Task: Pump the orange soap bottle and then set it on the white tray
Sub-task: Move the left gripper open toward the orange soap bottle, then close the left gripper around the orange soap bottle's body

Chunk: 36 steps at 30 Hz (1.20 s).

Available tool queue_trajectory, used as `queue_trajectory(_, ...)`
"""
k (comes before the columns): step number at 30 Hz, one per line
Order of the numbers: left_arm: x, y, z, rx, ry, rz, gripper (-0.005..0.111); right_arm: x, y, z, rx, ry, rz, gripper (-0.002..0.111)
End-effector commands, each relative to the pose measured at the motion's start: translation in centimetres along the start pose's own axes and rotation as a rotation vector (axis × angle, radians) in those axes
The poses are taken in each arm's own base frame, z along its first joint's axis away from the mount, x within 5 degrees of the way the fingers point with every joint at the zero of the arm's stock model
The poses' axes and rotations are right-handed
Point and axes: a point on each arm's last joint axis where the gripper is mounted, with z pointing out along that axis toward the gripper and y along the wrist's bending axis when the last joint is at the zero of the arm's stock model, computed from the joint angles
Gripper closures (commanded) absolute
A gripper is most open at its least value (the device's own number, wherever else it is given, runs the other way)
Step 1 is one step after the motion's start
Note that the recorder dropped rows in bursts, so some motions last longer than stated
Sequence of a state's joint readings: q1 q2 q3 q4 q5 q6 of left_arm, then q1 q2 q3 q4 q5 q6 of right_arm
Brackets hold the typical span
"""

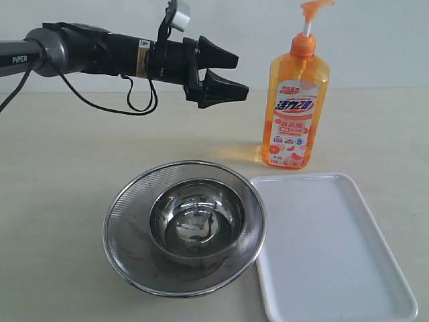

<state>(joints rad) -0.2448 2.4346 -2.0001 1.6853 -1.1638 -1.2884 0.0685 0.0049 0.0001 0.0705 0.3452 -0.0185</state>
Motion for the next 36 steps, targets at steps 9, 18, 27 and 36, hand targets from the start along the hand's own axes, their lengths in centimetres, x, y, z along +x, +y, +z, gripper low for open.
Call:
queue_trajectory(9, 0.8, -0.6, 0.3, 0.076, 0.04, -0.011, 0.005, -0.1, 0.0, 0.0, -0.001, -0.016, -0.001, 0.108)
queue_trajectory(18, 0.7, -0.9, 0.9, 0.086, 0.043, -0.065, 0.005, -0.1, 0.0, 0.0, -0.001, -0.016, -0.001, 0.108)
queue_trajectory(27, -0.2, -3.2, 4.5, 0.156, 0.046, 0.0, 0.005, -0.1, 0.0, 0.0, -0.001, -0.016, -0.001, 0.108)
queue_trajectory(36, -0.9, -2.1, 5.7, -0.033, -0.009, -0.05, 0.005, -0.1, 0.0, 0.0, -0.001, -0.016, -0.001, 0.108)
